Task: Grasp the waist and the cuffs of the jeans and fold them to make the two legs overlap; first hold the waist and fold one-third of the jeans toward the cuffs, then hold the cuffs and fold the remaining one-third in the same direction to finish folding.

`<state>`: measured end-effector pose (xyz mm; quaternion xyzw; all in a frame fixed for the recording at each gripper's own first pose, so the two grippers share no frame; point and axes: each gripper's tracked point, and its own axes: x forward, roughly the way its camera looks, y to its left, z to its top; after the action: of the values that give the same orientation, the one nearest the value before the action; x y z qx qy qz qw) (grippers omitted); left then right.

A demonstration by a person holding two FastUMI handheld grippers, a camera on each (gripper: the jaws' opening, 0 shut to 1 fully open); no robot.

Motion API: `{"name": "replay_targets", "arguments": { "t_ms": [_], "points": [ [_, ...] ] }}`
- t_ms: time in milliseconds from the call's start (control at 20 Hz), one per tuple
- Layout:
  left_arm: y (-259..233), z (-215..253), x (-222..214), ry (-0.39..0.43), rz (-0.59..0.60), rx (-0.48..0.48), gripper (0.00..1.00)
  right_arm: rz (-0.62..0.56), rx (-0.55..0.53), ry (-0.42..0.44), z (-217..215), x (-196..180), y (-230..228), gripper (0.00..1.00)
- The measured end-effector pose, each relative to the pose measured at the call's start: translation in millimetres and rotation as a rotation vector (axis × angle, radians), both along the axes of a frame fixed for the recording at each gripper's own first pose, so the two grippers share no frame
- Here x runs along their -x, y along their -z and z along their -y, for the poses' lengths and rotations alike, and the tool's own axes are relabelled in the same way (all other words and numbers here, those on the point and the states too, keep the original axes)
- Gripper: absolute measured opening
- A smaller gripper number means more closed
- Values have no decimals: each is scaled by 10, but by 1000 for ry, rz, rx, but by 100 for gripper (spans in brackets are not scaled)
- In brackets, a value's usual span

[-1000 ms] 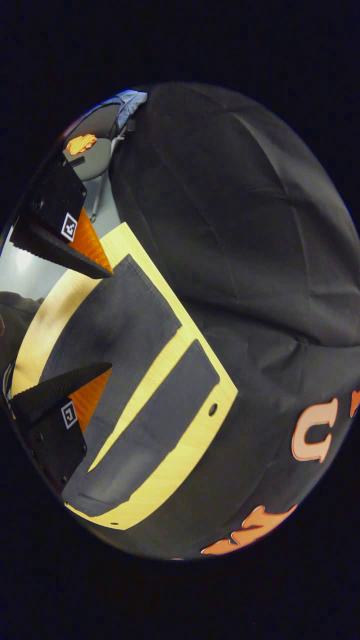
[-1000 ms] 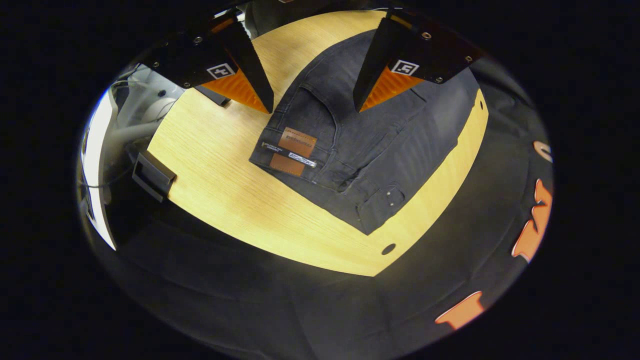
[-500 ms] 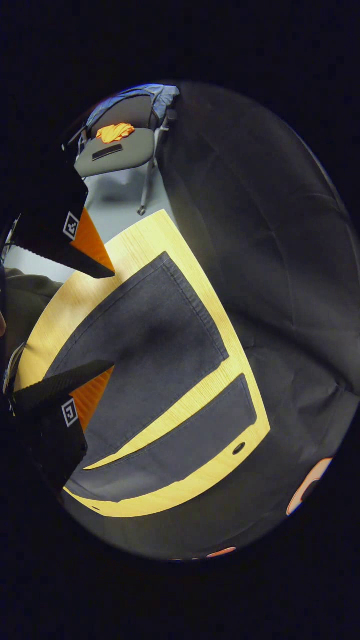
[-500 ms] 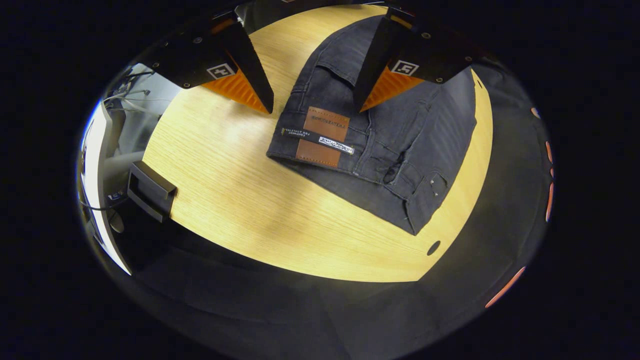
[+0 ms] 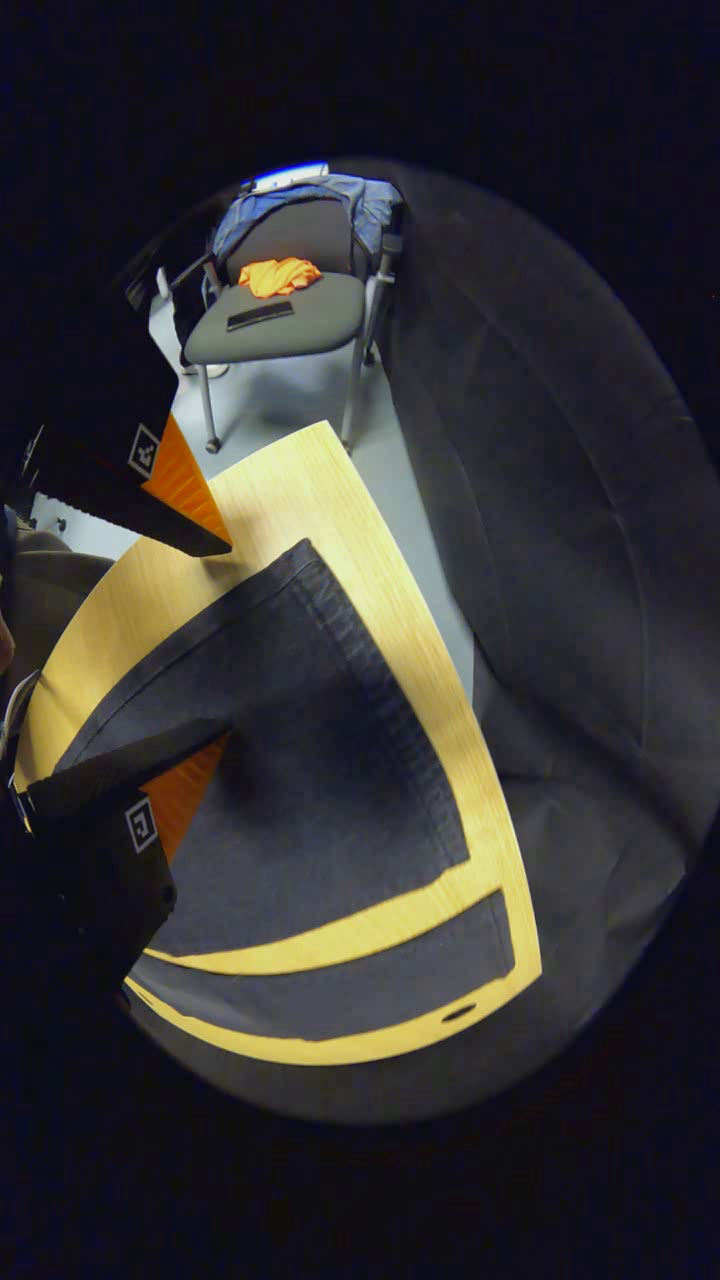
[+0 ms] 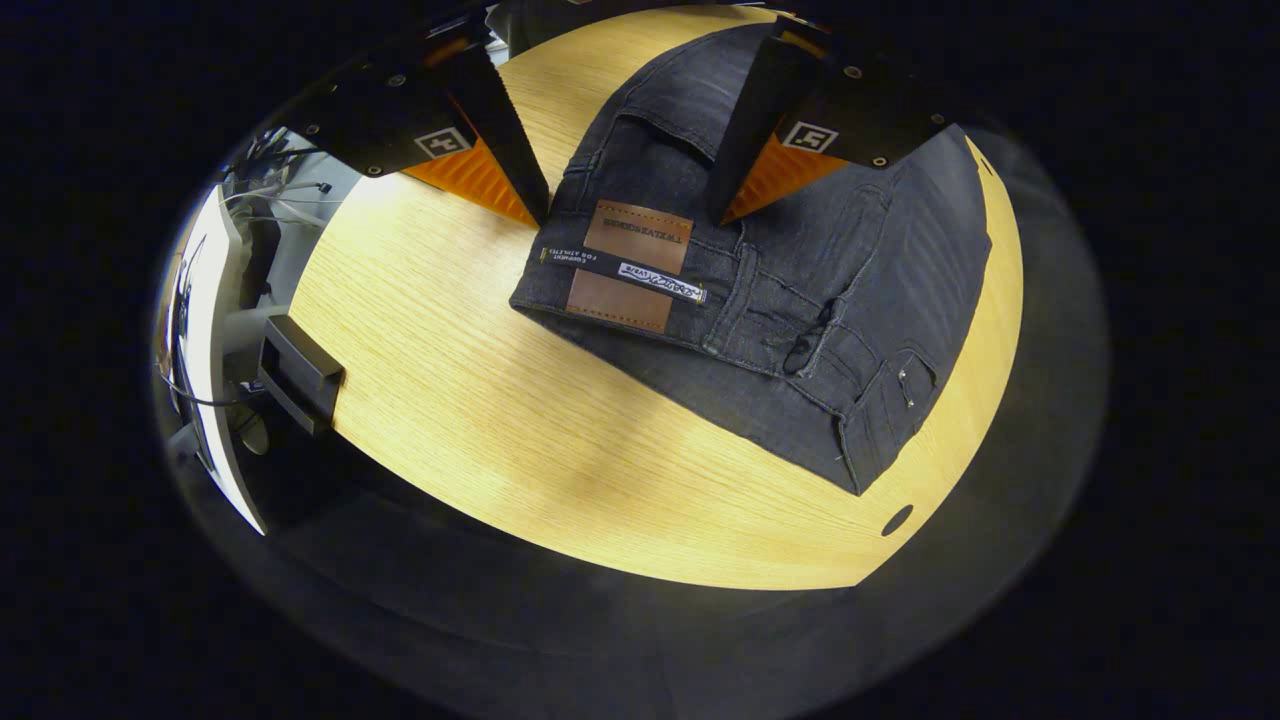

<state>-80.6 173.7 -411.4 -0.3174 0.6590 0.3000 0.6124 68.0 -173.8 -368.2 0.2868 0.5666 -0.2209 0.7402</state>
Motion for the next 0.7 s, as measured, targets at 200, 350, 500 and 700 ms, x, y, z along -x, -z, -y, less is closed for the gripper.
{"name": "replay_targets", "arguments": {
  "t_ms": [200, 350, 500, 700],
  "points": [
    [-6, 54, -128, -82, -3, -30, 97, -45, 63, -3, -2, 12, 25, 95],
    [-35, 39, -128, -31, 28, -31, 87, -29, 19, 20, 62, 57, 36, 75],
    [10, 8, -222, -19, 105, -55, 32, 70, -166, 89, 26, 30, 16, 46],
    [-43, 8, -285, 15, 217, -8, 1, 188, -360, 207, -116, -25, 7, 25]
  ]
}}
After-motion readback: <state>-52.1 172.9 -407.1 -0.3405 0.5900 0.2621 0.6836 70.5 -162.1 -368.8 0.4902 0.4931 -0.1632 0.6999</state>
